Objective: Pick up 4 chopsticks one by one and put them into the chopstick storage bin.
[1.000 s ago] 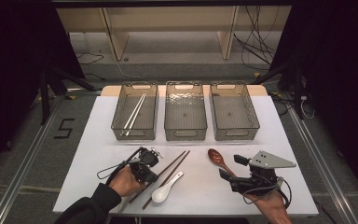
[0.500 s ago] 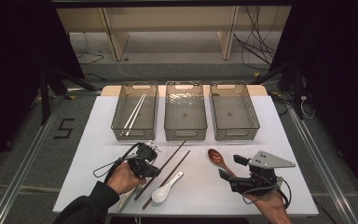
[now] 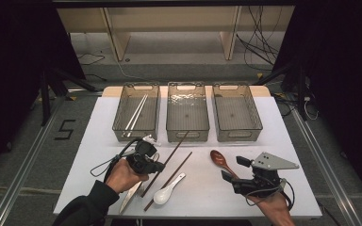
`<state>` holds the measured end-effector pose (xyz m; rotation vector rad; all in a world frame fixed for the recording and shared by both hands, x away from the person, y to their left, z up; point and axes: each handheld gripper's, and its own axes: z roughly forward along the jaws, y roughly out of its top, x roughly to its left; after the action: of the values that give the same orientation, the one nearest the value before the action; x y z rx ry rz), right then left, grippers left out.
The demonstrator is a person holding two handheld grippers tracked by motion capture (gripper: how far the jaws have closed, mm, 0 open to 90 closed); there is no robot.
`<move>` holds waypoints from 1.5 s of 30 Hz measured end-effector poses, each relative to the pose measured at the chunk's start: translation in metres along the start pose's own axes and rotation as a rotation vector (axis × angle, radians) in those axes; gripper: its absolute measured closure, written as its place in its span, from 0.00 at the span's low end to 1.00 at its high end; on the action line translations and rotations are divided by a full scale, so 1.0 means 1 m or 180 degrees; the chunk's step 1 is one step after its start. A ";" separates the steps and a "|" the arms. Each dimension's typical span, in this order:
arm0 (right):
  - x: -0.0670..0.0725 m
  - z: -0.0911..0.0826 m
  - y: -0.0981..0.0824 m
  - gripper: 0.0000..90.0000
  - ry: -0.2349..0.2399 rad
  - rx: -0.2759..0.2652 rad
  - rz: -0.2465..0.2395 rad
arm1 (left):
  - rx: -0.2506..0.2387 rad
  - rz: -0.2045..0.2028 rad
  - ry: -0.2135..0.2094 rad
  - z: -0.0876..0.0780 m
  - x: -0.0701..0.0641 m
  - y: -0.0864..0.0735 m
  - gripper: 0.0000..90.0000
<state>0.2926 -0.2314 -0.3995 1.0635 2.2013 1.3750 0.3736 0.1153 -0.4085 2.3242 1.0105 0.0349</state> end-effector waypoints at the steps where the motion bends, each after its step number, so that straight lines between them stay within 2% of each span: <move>1: 0.000 0.000 0.000 0.31 0.0000 0.0002 0.0000 | -0.0032 -0.0004 0.0008 -0.002 0.001 0.001 0.94; 6: 0.000 0.000 0.000 0.31 0.0000 -0.0002 0.0006 | -0.0190 -0.0062 0.0018 -0.015 0.009 0.008 0.94; 13: -0.001 0.000 0.000 0.31 0.0005 0.0000 0.0010 | -0.0421 -0.0144 0.0100 -0.038 0.027 0.018 0.94; 21: -0.003 0.000 -0.001 0.31 -0.0001 -0.0007 0.0027 | -0.0648 -0.0185 0.0333 -0.062 0.050 0.035 0.94; 31: -0.003 0.000 -0.001 0.31 0.0002 -0.0009 0.0031 | -0.0788 -0.0280 0.0637 -0.074 0.090 0.054 0.94; 37: -0.003 0.000 -0.001 0.31 0.0002 -0.0010 0.0036 | -0.0840 -0.0378 0.0792 -0.075 0.116 0.068 0.94; 45: -0.003 0.000 -0.001 0.31 0.0014 -0.0011 0.0039 | -0.0829 -0.0399 0.0922 -0.072 0.135 0.085 0.94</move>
<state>0.2943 -0.2337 -0.4008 1.0753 2.1984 1.3872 0.5072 0.1986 -0.3317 2.0512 1.2117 0.4380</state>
